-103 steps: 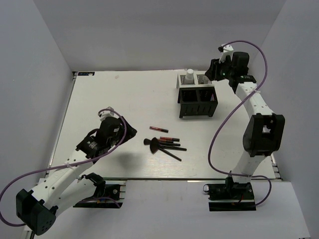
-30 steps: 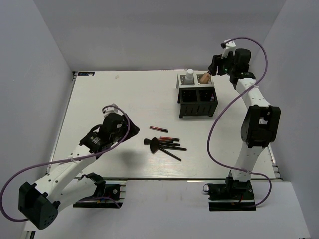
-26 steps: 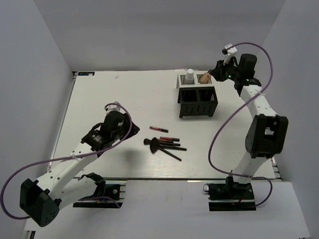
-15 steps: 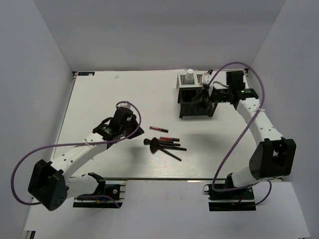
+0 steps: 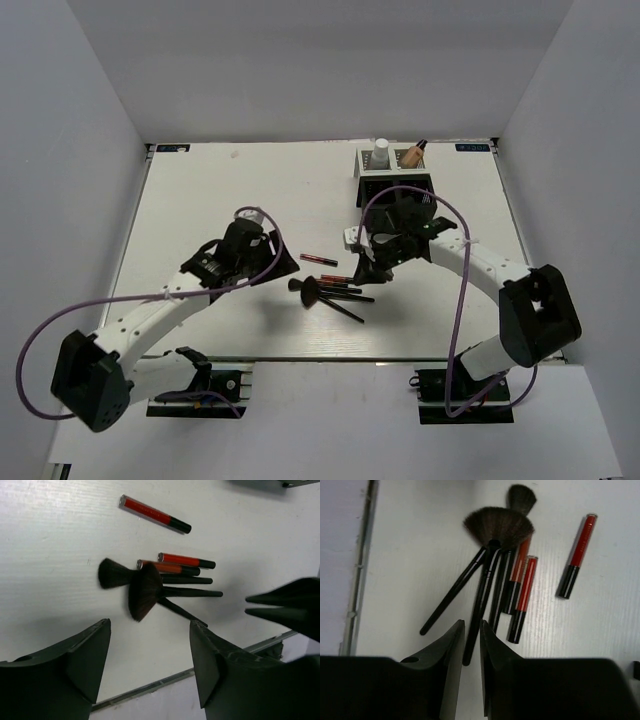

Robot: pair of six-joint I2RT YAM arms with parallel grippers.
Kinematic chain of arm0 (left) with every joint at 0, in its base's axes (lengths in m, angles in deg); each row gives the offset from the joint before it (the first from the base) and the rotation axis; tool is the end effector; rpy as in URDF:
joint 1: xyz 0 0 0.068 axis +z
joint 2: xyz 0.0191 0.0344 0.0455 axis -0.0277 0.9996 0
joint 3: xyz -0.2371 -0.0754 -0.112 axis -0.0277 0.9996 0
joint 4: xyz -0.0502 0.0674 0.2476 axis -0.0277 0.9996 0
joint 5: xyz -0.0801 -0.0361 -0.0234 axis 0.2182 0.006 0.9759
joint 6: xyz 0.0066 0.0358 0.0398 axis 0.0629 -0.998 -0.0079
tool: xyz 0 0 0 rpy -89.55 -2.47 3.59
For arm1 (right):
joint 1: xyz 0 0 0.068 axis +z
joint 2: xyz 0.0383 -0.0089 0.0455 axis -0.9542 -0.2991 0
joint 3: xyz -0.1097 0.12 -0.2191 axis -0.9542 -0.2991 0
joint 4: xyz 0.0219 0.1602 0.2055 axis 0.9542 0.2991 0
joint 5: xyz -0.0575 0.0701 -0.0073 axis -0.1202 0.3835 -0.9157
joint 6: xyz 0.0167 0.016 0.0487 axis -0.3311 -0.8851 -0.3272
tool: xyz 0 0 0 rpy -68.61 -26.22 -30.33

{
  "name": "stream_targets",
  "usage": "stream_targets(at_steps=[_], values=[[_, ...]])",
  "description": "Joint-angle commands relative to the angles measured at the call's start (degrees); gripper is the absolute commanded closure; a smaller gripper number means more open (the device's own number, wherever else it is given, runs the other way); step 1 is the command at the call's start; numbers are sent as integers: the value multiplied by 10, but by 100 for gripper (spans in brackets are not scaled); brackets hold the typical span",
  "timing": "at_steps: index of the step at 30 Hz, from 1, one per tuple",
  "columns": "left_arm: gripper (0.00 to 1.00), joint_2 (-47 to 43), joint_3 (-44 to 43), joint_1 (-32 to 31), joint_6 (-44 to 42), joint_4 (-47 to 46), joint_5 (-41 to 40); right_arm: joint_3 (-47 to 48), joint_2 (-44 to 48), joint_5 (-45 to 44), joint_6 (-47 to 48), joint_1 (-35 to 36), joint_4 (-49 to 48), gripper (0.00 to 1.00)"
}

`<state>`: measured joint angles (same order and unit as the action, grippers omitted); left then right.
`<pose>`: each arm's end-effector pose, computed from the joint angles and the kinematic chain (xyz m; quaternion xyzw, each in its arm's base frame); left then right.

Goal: Organize the makeup

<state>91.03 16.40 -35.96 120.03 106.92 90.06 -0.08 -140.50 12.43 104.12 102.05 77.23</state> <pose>0.1956 -0.1354 0.2464 -0.0802 0.9267 -0.2477 0.2710 0.2347 0.1630 0.2244 -0.6759 0.5811 0.3307 0.3101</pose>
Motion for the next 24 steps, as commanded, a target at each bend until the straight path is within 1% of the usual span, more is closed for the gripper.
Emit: stream_targets(at_steps=[1, 6, 7, 8, 12, 14, 17, 21, 24], values=[[25, -75, 44, -7, 51, 18, 7, 16, -16, -61, -53, 23, -75, 75], [25, -139, 70, -7, 82, 59, -13, 28, -40, -102, -79, 70, -89, 74], [25, -152, 74, -7, 88, 64, -13, 25, -47, -108, -80, 79, -90, 75], [25, -157, 75, -7, 89, 67, -32, 22, -49, -116, -80, 89, -92, 76], [25, -172, 83, -7, 99, 76, -36, 13, -65, -136, -90, 112, -102, 84], [24, -175, 87, -7, 101, 76, -36, 10, -70, -150, -98, 123, -112, 84], [24, -181, 93, -7, 103, 78, -37, 11, -86, -171, -112, 133, -126, 82], [24, -188, 97, -7, 104, 83, -41, 23, -115, -186, -125, 141, -136, 75], [24, -191, 104, -7, 104, 83, -41, 30, -131, -191, -130, 149, -143, 73]])
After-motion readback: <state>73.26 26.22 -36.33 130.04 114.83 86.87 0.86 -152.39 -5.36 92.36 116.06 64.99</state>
